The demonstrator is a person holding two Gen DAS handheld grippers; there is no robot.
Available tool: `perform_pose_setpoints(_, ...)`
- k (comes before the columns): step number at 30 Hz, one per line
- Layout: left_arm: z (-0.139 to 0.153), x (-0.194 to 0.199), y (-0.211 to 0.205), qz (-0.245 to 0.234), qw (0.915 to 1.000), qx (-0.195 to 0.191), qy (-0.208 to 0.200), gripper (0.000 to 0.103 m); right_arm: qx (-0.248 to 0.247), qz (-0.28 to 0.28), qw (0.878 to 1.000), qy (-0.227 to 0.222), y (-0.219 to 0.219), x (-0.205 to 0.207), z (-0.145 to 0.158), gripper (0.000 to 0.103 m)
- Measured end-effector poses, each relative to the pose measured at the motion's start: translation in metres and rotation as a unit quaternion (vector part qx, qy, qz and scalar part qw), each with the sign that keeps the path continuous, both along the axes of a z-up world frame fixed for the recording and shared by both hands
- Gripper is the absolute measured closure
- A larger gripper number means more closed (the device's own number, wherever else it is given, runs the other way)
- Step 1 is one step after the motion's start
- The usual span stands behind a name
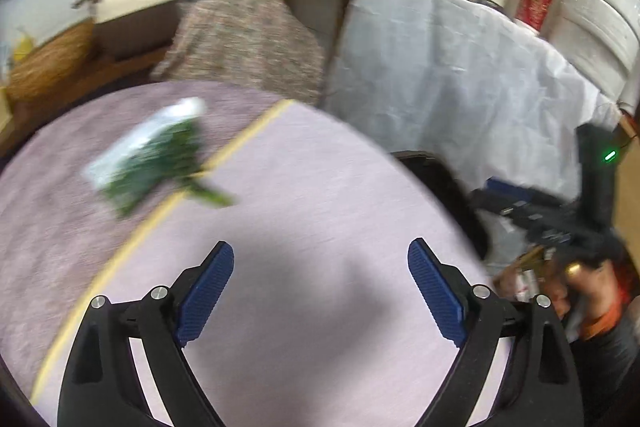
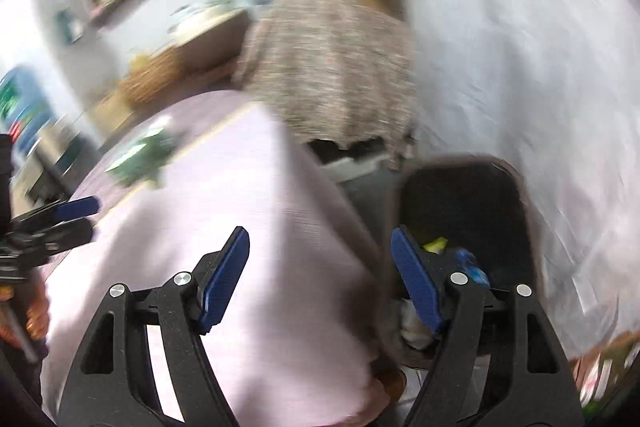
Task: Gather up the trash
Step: 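Move both tools back toward the table, then grasp the green vegetable stalk with the right tool while the left tool grasps the milk carton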
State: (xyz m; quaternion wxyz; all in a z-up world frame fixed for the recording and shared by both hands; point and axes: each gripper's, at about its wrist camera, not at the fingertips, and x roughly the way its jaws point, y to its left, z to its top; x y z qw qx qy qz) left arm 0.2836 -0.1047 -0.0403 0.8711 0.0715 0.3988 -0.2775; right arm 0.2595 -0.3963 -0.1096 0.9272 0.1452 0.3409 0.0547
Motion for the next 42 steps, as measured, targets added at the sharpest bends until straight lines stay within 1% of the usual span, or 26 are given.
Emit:
perform_pose_setpoints(1, 0.000, 0.000, 0.016, 0.013, 0.9998, 0.010, -0.007, 0.015, -0.004, 0.017, 1.000, 0.000, 0.013, 0.002, 0.006, 0.030)
perform_pose_setpoints(3, 0.001, 0.001, 0.041, 0.037, 0.9987, 0.030, -0.020, 0.015, -0.009, 0.069, 0.998, 0.001, 0.048, 0.015, 0.019, 0.030)
perform_pose_setpoints(5, 0.001, 0.004, 0.065, 0.060, 0.9967, 0.046, -0.028, 0.015, -0.021, 0.104, 0.994, -0.001, 0.078, 0.029, 0.027, 0.030)
perform_pose_setpoints(7, 0.002, 0.007, 0.084, 0.076, 0.9954, 0.049, -0.030, 0.015, -0.035, 0.134, 0.990, 0.005, 0.107, 0.045, 0.030, 0.030)
perform_pose_setpoints(11, 0.003, 0.017, 0.113, 0.103, 0.9932, 0.046, -0.028, 0.015, -0.047, 0.177, 0.983, 0.027, 0.163, 0.083, 0.032, 0.030)
perform_pose_setpoints(14, 0.001, 0.019, 0.119, 0.111, 0.9918, 0.055, -0.033, 0.015, -0.070, 0.185, 0.979, 0.038, 0.192, 0.105, 0.027, 0.030)
perform_pose_setpoints(16, 0.000, 0.020, 0.121, 0.111, 0.9913, 0.061, -0.037, 0.015, -0.083, 0.179, 0.979, 0.045, 0.204, 0.120, 0.022, 0.030)
perform_pose_setpoints(20, 0.000, 0.019, 0.126, 0.107, 0.9913, 0.062, -0.044, 0.015, -0.103, 0.170, 0.978, 0.070, 0.217, 0.146, 0.008, 0.030)
perform_pose_setpoints(26, -0.004, 0.022, 0.125, 0.101, 0.9918, 0.064, -0.044, 0.015, -0.124, 0.168, 0.975, 0.080, 0.232, 0.163, -0.002, 0.031)
perform_pose_setpoints(28, -0.005, 0.023, 0.125, 0.102, 0.9919, 0.063, -0.041, 0.015, -0.153, 0.168, 0.971, 0.077, 0.239, 0.165, -0.004, 0.031)
perform_pose_setpoints(29, -0.006, 0.025, 0.126, 0.103, 0.9920, 0.063, -0.039, 0.015, -0.168, 0.166, 0.969, 0.075, 0.243, 0.165, -0.005, 0.033)
perform_pose_setpoints(31, -0.008, 0.028, 0.126, 0.105, 0.9920, 0.062, -0.035, 0.015, -0.167, 0.167, 0.969, 0.072, 0.244, 0.166, -0.004, 0.039)
perform_pose_setpoints(32, -0.009, 0.032, 0.126, 0.107, 0.9919, 0.061, -0.032, 0.015, -0.170, 0.165, 0.969, 0.070, 0.243, 0.166, -0.004, 0.047)
perform_pose_setpoints(33, -0.010, 0.034, 0.126, 0.109, 0.9917, 0.061, -0.030, 0.015, -0.169, 0.167, 0.969, 0.068, 0.242, 0.166, -0.003, 0.060)
perform_pose_setpoints(34, -0.012, 0.038, 0.126, 0.113, 0.9913, 0.062, -0.028, 0.015, -0.169, 0.169, 0.969, 0.068, 0.242, 0.166, -0.002, 0.068)
perform_pose_setpoints(35, -0.013, 0.042, 0.126, 0.115, 0.9909, 0.064, -0.028, 0.015, -0.171, 0.170, 0.968, 0.068, 0.242, 0.166, -0.001, 0.083)
perform_pose_setpoints(36, -0.013, 0.047, 0.125, 0.117, 0.9905, 0.066, -0.028, 0.015, -0.173, 0.169, 0.968, 0.069, 0.241, 0.165, -0.001, 0.086)
perform_pose_setpoints(39, -0.013, 0.061, 0.116, 0.111, 0.9898, 0.079, -0.042, 0.015, -0.167, 0.174, 0.968, 0.063, 0.231, 0.158, 0.000, 0.090)
perform_pose_setpoints(41, -0.011, 0.070, 0.108, 0.103, 0.9892, 0.089, -0.054, 0.012, -0.159, 0.168, 0.971, 0.059, 0.221, 0.153, 0.001, 0.091)
perform_pose_setpoints(42, -0.011, 0.077, 0.103, 0.096, 0.9893, 0.092, -0.060, 0.010, -0.147, 0.165, 0.973, 0.059, 0.214, 0.149, 0.002, 0.091)
